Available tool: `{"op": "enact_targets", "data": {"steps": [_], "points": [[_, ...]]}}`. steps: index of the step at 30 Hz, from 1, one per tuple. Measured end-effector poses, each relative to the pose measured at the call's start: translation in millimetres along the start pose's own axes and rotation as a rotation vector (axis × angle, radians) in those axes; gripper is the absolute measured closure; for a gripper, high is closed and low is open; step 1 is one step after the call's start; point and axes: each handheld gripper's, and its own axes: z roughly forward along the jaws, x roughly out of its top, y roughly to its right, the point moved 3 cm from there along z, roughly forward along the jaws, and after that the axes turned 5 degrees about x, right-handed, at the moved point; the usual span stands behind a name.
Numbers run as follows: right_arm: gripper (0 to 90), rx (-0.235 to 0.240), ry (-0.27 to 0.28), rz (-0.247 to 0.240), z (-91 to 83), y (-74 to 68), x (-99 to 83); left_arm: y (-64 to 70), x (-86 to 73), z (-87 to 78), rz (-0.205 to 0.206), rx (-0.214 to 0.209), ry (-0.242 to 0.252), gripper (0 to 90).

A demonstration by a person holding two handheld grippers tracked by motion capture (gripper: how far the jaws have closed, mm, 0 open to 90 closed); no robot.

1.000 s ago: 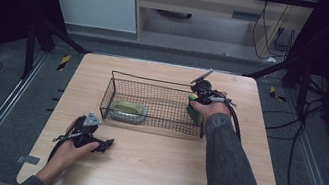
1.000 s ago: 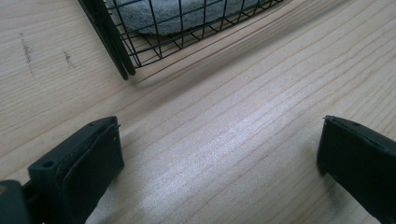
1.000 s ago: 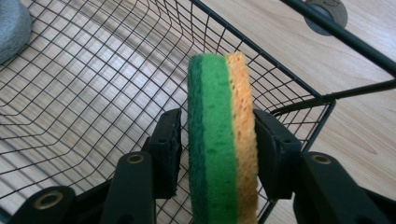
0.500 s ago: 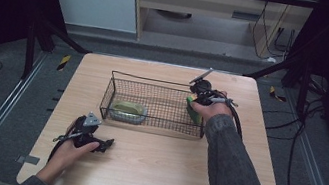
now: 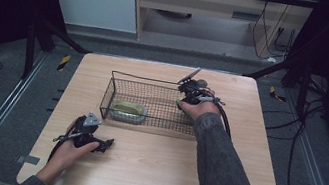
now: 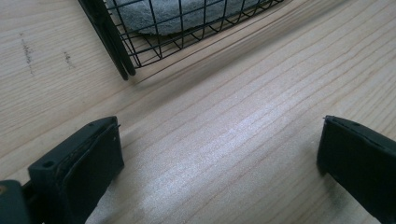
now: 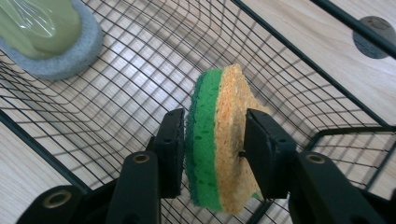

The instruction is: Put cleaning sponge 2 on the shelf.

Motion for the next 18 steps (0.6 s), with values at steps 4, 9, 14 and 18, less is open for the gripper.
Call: {"op": "enact_targets", "data": {"steps": [4,9,14,18], "points": [[54.1,0.003,-0.005,-0.002,4.7,-4.2,1.5,0.0,0.0,0.0,0.0,0.0,0.0,0.0],[45.7,0.013,0.004,0.007,7.5,-6.1,1.7,0.0,0.0,0.0,-0.001,0.0,0.0,0.0],[41.3,0.003,0.014,0.008,5.8,-5.5,0.6,0.1,0.0,0.2,-0.001,0.0,0.003,0.0],[37.6,0.004,0.039,0.014,1.0,-4.1,-1.4,0.1,0.0,0.2,-0.001,0.0,0.003,0.0]]}}
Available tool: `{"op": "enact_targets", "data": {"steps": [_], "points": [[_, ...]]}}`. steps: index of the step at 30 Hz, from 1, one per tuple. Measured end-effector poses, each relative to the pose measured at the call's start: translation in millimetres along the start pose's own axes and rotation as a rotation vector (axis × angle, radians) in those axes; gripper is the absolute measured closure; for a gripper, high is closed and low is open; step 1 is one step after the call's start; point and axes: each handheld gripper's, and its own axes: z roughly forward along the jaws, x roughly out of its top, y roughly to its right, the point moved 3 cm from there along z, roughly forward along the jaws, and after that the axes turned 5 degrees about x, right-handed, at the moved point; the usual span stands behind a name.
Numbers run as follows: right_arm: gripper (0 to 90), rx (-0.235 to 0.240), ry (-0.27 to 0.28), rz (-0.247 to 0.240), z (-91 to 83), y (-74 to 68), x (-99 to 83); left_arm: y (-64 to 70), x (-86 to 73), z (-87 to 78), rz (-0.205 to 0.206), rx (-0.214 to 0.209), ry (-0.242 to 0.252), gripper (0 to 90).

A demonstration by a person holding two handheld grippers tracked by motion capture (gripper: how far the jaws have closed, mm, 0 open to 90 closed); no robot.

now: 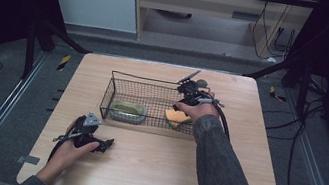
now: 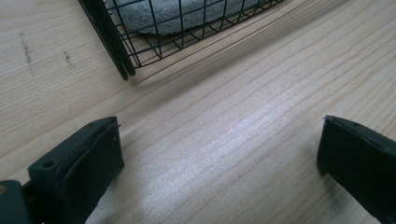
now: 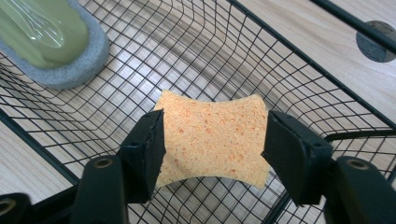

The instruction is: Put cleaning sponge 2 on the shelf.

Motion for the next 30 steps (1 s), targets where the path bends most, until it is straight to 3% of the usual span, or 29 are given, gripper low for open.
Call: {"op": "enact_targets", "data": {"steps": [17,30], "points": [[13.0,-0.027,0.131,0.055,-22.4,9.4,-10.6,-0.1,0.1,0.1,0.001,-0.001,0.001,0.0],[8.3,-0.036,0.2,0.074,-41.0,13.3,-26.1,-0.1,0.1,0.1,0.002,-0.002,-0.002,0.0]]}}
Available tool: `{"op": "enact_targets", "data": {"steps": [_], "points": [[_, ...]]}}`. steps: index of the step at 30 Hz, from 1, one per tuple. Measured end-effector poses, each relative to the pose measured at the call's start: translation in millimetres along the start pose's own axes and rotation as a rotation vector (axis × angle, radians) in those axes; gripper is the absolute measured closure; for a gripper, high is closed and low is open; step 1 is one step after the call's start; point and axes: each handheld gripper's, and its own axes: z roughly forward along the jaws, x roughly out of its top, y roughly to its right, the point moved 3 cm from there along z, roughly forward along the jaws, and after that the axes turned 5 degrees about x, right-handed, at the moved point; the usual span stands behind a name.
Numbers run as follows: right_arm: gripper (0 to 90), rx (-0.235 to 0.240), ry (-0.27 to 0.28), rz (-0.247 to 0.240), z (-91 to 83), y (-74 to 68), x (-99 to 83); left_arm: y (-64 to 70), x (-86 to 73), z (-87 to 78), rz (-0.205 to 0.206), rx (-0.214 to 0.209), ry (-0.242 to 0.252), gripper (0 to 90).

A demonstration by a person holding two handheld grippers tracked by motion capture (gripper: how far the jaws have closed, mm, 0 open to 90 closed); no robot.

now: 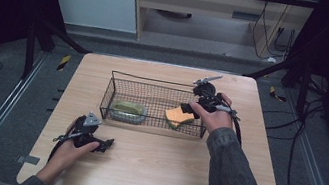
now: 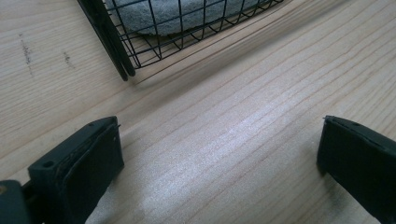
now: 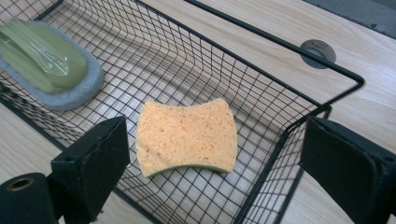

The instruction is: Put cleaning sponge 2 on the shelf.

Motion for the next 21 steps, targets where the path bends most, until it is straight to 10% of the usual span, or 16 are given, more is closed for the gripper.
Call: {"op": "enact_targets", "data": {"steps": [21], "points": [[10.4,-0.018,0.085,0.014,-57.9,22.8,-65.0,0.1,0.0,0.1,-0.002,0.0,0.001,0.0]]}}
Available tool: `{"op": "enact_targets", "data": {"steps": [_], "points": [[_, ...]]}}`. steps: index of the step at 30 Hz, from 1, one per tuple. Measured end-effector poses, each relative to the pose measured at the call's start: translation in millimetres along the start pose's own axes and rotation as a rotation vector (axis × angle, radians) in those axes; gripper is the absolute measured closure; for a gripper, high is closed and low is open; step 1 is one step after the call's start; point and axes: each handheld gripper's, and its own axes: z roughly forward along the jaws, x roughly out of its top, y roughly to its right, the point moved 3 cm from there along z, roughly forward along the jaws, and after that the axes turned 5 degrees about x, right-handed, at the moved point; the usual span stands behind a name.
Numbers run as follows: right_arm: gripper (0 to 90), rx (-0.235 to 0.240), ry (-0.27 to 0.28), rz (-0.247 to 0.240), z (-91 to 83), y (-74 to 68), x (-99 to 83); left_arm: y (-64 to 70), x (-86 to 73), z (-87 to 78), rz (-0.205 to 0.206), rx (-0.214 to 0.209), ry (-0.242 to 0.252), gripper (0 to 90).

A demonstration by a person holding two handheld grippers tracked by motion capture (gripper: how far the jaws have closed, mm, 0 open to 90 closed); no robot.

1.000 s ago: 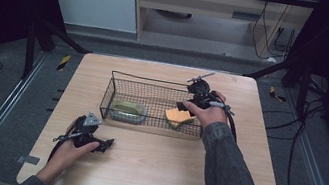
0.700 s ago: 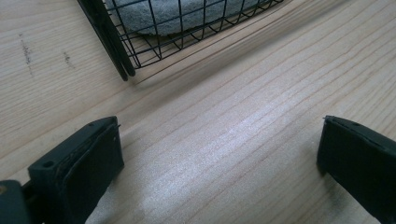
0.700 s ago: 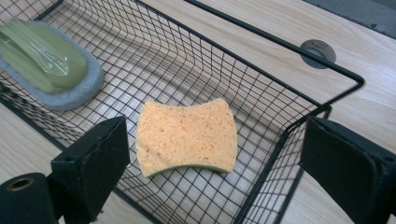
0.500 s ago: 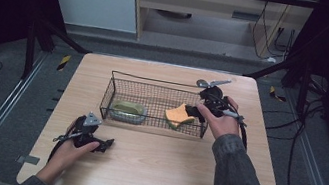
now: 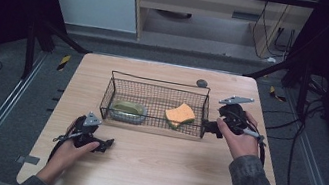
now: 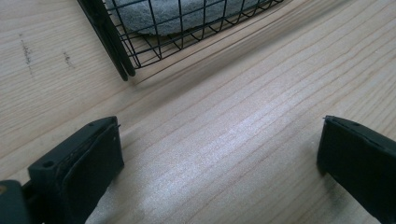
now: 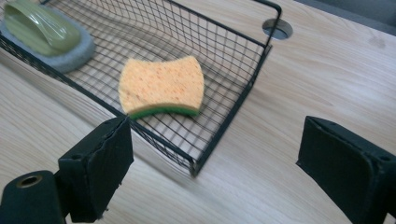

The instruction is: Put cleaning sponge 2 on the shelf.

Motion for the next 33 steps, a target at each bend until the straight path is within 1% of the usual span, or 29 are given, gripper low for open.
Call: {"op": "enact_targets", "data": {"steps": [1,2,3,4,5,6,7,9,10,11,14,18,20,22,26,27,30,33], "points": [[10.4,0.0,0.0,0.0,0.0,0.0,0.0,0.0,0.0,0.0,0.0,0.0,0.0,0.0],[10.5,-0.015,0.001,-0.001,-2.2,2.9,-7.3,0.0,0.0,0.0,0.0,0.0,0.0,0.0],[10.5,-0.015,0.001,-0.001,-2.2,2.9,-7.3,0.0,0.0,0.0,0.0,0.0,0.0,0.0],[10.4,-0.027,0.001,-0.003,-3.3,6.3,-14.5,0.0,0.0,0.0,0.0,0.0,0.0,0.0],[10.4,-0.027,0.001,-0.003,-3.3,6.3,-14.5,0.0,0.0,0.0,0.0,0.0,0.0,0.0],[10.5,-0.038,0.002,0.0,-3.8,9.6,-21.5,0.0,0.0,0.0,0.0,0.0,0.0,0.0],[10.5,-0.038,0.002,0.0,-3.8,9.6,-21.5,0.0,0.0,0.0,0.001,0.0,0.0,0.0],[11.0,-0.051,-0.007,-0.006,-3.5,12.7,-28.4,0.0,0.0,0.0,0.0,0.0,0.0,0.0],[11.2,-0.056,-0.014,-0.008,-2.7,15.4,-35.1,0.0,0.0,0.0,0.0,0.0,0.0,0.0],[11.2,-0.056,-0.014,-0.008,-2.7,15.4,-35.1,0.0,0.0,0.0,0.0,0.0,0.0,0.0],[11.5,-0.072,-0.023,-0.021,-0.7,18.4,-44.8,0.0,0.0,0.0,0.0,0.0,0.0,0.0],[11.6,-0.077,-0.031,-0.021,3.4,20.8,-56.3,-0.1,0.0,0.0,0.001,0.0,0.0,0.0],[11.5,-0.073,-0.034,-0.012,7.8,21.4,-64.3,0.0,0.0,0.0,0.0,0.0,0.0,0.0],[11.5,-0.076,-0.037,-0.015,9.2,21.9,-66.4,-0.1,0.0,0.0,0.001,0.0,0.0,0.0],[11.2,-0.068,-0.053,0.001,18.0,22.7,-79.9,0.0,0.0,0.0,0.0,0.0,0.0,0.0],[11.2,-0.068,-0.053,0.001,18.0,22.7,-79.9,0.0,0.0,0.0,0.0,0.0,0.0,0.0],[11.2,-0.063,-0.062,0.013,23.1,24.1,-89.2,-0.1,0.0,0.0,0.001,0.0,0.0,0.0],[11.1,-0.064,-0.063,0.021,25.5,25.2,-94.0,0.0,0.0,0.0,0.0,0.0,0.0,0.0]]}}
